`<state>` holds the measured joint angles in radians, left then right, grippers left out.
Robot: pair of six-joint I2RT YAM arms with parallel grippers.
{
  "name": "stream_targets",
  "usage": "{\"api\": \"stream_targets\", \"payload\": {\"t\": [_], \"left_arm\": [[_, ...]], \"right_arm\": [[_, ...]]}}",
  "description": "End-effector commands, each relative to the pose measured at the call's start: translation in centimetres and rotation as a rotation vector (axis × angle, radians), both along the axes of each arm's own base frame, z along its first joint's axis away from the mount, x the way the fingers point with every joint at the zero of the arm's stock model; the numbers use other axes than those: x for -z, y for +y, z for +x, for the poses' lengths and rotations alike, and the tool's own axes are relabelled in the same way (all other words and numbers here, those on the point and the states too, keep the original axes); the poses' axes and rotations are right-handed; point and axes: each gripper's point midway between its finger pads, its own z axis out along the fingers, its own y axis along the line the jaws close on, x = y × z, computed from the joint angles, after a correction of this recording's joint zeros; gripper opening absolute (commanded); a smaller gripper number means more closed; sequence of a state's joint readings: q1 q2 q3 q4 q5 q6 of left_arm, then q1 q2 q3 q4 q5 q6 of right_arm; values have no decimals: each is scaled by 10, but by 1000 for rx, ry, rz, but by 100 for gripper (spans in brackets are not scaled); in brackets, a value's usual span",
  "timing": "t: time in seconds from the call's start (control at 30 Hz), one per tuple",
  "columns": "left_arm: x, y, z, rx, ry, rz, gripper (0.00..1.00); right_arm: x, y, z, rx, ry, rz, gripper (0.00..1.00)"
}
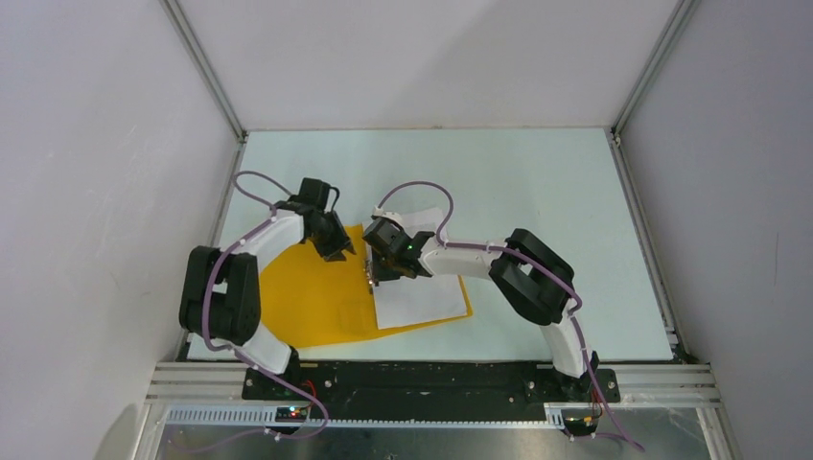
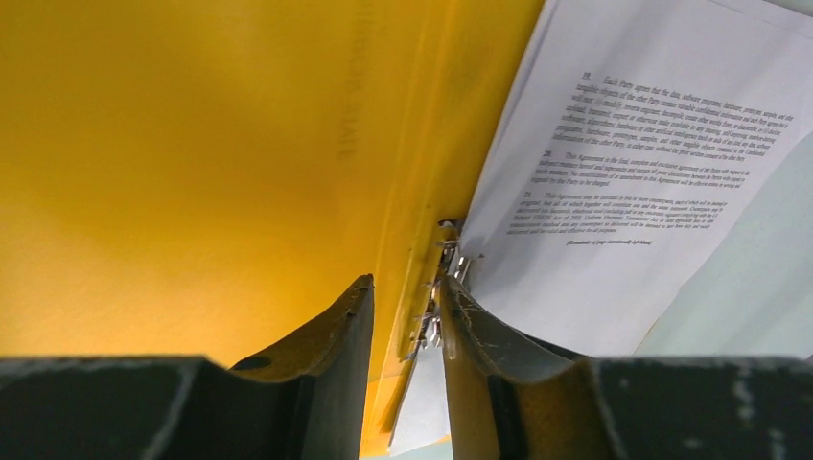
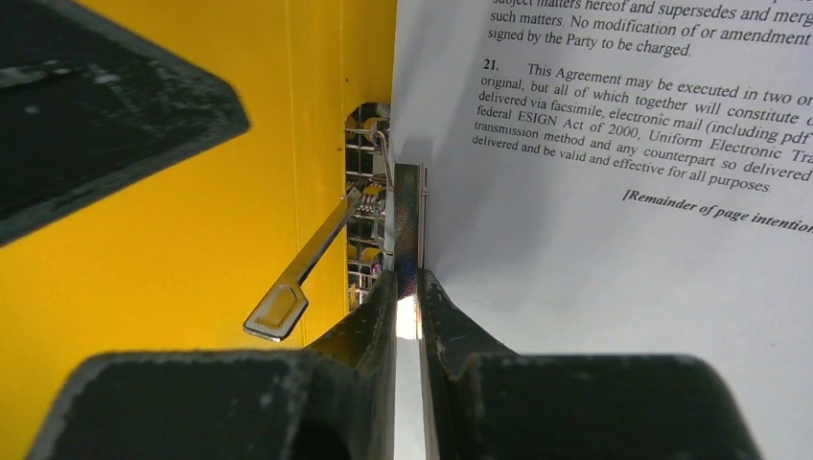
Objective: Put the files into the folder
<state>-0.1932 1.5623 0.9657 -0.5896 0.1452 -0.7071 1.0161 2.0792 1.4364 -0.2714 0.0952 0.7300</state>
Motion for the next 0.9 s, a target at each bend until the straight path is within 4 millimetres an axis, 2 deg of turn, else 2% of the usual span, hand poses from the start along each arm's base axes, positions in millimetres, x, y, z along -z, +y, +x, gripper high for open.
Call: {"api": "stream_targets", "payload": {"t": [0.0,0.17,0.47,0.87], "left_arm": [[-6,-17,18,37,-29,-24,37],[4,-23,19,63,4,-21,37],[20,-31,4,92,58,-27,35],[40,-26,-12,76,119,13,29]], "right_arm": [[7,-6,0,0,12,-5,12],[11,-5,1,-1,26,2,11],[11,-3,2,-2,29,15,11],[2,-4,6,10,27,32,11]]}}
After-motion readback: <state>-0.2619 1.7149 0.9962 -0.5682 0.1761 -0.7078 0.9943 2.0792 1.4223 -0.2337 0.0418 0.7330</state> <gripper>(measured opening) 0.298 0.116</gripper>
